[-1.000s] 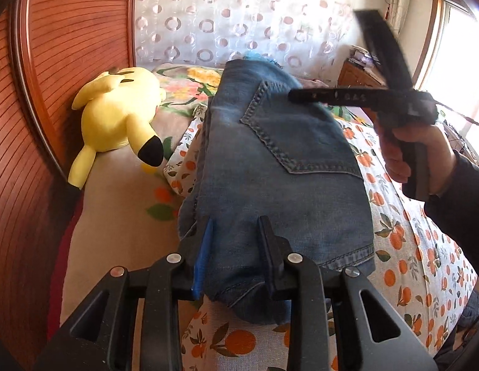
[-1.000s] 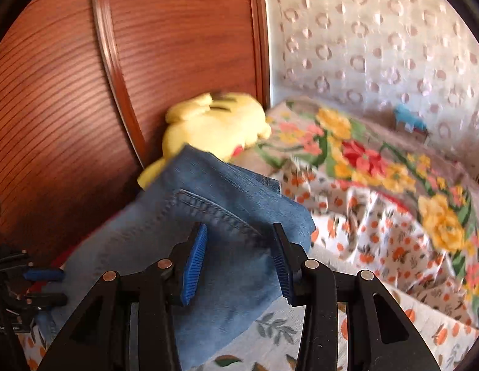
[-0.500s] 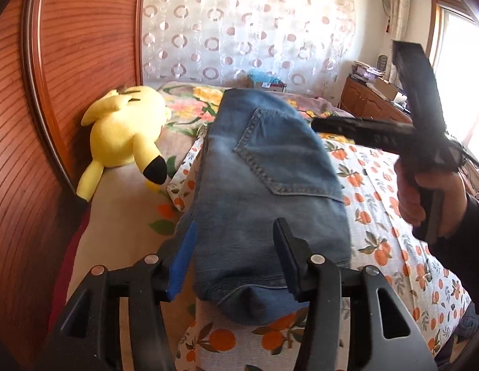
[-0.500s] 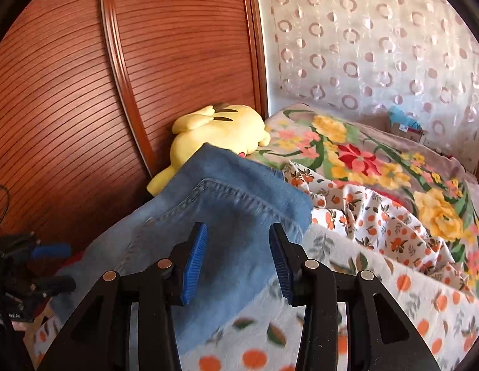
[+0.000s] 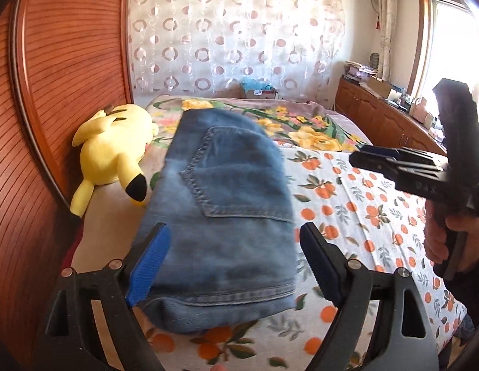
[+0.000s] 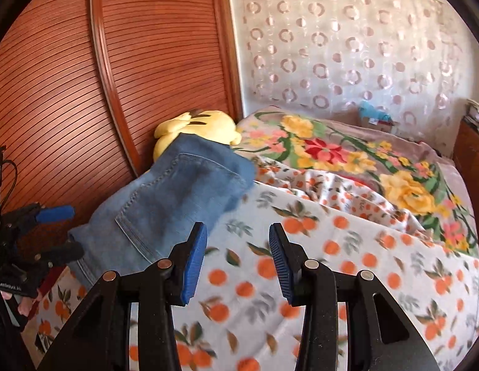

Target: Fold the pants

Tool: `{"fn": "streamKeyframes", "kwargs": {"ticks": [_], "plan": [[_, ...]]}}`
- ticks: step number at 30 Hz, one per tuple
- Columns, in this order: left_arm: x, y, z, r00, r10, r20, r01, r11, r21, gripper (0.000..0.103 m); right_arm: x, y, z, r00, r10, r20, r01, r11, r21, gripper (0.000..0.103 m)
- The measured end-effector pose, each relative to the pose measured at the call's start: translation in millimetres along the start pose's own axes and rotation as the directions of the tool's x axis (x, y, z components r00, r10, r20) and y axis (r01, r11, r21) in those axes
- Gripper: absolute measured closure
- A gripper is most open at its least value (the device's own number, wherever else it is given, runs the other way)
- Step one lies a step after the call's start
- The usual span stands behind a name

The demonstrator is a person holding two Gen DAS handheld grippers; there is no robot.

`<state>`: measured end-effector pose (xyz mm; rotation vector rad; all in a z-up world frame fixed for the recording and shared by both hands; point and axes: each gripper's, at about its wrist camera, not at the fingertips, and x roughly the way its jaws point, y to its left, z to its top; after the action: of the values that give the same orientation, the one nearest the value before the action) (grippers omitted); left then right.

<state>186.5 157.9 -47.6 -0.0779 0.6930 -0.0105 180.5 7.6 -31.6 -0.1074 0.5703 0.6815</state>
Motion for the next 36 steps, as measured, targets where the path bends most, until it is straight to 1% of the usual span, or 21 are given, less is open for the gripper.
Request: {"fn": "streamKeyframes", "kwargs": {"ticks": [1,4,9,12,14,19,23,25,27,29,36], "plan": [[0,-5,1,1.000,-0.007,0.003,0.007,1.000,0.004,0.017,-6,-3,-4,1.000,-0.009,0.000,0.009,1.000,0.006,0.059],[2,-22,4,1.000,-0.027,0.008,0.026,0.999,0.025,0.017,-26,-9,-18,0.999,-0.041,0.000,0.041,0.999,0.021,0.054],[3,-58,6,0.998,-0.063,0.026,0.062,0.996,0.058,0.017,-58,-18,-40,0.996,-0.092,-0.004,0.092,0.994,0.063,0.047],[2,-79,5,0.997,-0.064,0.038,0.061,0.995,0.077,0.017,-81,-21,-53,0.993,-0.119,0.006,0.118,0.988,0.096,0.044],[0,-91,4,0.997,-0.068,0.041,0.064,0.994,0.084,0.017,-97,-21,-60,0.990,-0.141,0.015,0.139,0.983,0.118,0.041],[-9,-118,1,0.995,-0.090,0.052,0.085,0.992,0.093,0.017,-136,-12,-79,0.978,-0.204,0.035,0.197,0.970,0.142,0.039],[-23,-135,-2,0.992,-0.102,0.077,0.094,0.990,0.108,0.017,-163,0,-92,0.969,-0.242,0.046,0.231,0.958,0.172,0.038],[-34,-145,-4,0.991,-0.092,0.093,0.081,0.990,0.119,0.017,-176,6,-97,0.964,-0.263,0.048,0.251,0.951,0.180,0.038],[-46,-152,-6,0.988,-0.112,0.103,0.099,0.987,0.128,0.017,-188,14,-100,0.959,-0.277,0.057,0.262,0.948,0.182,0.038],[-58,-158,-7,0.986,-0.127,0.111,0.112,0.986,0.126,0.017,-201,21,-104,0.956,-0.285,0.064,0.269,0.945,0.186,0.038],[-94,-170,-12,0.979,-0.135,0.150,0.116,0.985,0.131,0.017,-243,48,-113,0.942,-0.316,0.110,0.292,0.937,0.189,0.038]]}}
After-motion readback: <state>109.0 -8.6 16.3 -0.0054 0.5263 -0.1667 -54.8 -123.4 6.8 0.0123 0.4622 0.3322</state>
